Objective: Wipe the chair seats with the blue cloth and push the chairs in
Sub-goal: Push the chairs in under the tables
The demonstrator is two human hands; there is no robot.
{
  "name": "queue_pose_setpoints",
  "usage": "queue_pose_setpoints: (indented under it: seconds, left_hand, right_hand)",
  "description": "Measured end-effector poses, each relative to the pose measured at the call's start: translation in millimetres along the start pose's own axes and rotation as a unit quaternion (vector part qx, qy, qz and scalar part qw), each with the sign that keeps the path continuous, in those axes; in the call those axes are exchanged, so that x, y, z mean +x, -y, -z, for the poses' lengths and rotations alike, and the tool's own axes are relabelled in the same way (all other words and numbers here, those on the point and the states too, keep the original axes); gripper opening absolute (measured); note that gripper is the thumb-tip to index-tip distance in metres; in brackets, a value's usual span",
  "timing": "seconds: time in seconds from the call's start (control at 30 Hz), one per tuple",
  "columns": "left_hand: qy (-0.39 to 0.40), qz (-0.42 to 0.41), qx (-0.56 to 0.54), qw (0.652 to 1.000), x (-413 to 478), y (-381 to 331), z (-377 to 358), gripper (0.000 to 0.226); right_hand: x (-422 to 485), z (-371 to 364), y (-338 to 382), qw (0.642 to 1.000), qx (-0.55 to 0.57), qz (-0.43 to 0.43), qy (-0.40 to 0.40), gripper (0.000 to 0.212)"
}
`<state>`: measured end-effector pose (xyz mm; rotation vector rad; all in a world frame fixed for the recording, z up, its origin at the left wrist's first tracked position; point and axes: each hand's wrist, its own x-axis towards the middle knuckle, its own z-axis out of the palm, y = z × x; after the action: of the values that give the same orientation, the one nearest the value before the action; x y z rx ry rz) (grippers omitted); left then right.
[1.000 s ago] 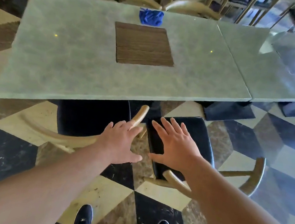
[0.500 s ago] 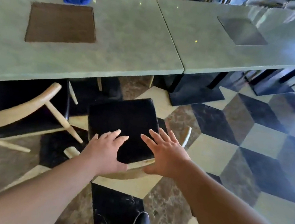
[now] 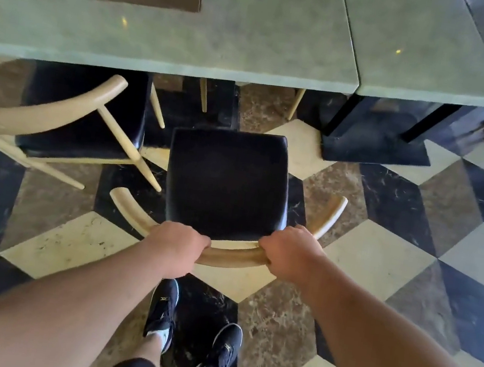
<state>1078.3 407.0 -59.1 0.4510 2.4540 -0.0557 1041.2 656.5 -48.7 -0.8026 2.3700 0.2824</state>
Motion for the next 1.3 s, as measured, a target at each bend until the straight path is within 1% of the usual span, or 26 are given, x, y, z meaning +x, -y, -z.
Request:
queue_pose_setpoints:
  seconds: [0.1,0.2,0.27,0.4,0.5,0.57,0.7,0.77,0.93,1.03,1.13,1.27,1.3]
  left_hand:
    - [-0.037,-0.004,0.008,0.999,3.2,6.2,10.9,0.038]
    - [-0.049,-0.01,-0.009,0.999,8.8,23.6,33.8,0.035]
    - [-0.059,-0.019,-0.011,0.998,13.3,34.4,47.7,0.035]
    - [-0.086,-0.042,-0.003,0.995,27.5,61.0,74.2,0.031]
    - [-0.102,-0.046,-0.005,0.994,44.2,82.8,92.3,0.033]
    - [-0.1,-0.048,-0.006,0.994,61.1,99.0,104.9,0.032]
    - [-0.103,-0.052,0.011,0.993,104.4,126.9,127.9,0.031]
    - [-0.101,-0.048,0.023,0.993,125.4,139.3,137.1,0.03]
    - [-0.092,-0.049,0.021,0.994,165.9,161.3,149.7,0.029]
    - [-0.075,-0.059,0.02,0.995,175.9,157.1,143.2,0.024]
    - [-0.077,-0.072,0.011,0.994,180.2,148.4,135.7,0.017]
    - [-0.082,-0.058,0.02,0.995,179.4,143.7,134.7,0.011]
    - [-0.083,-0.054,0.026,0.995,176.0,143.3,135.4,0.014]
  right_hand:
    - [3.5,8.1,-10.0,0.999,-0.002,0.01,-0.04,0.012]
    - [8.9,30.3,-18.0,0.998,0.011,0.015,-0.063,0.01]
    - [12.9,47.1,-23.2,0.998,0.016,0.014,-0.067,0.008]
    - [30.7,77.0,-32.0,0.997,0.024,0.006,-0.07,0.015]
    - [50.3,101.6,-39.2,0.996,0.025,-0.002,-0.084,0.009]
    - [68.5,119.4,-46.7,0.996,0.019,-0.002,-0.085,0.006]
    - [110.8,144.9,-70.6,0.996,0.007,-0.008,-0.093,0.013]
    - [132.7,150.3,-81.6,0.995,-0.005,-0.017,-0.095,0.015]
    - [174.8,155.6,-100.7,0.995,-0.009,-0.02,-0.094,0.011]
    - [181.5,145.7,-106.2,0.997,-0.017,-0.021,-0.078,0.007]
    - [180.9,136.5,-112.7,0.997,-0.016,-0.029,-0.065,0.01]
    - [183.3,137.7,-110.8,0.997,-0.004,-0.059,-0.049,0.011]
    - [184.1,138.2,-107.8,0.997,-0.003,-0.068,-0.044,0.013]
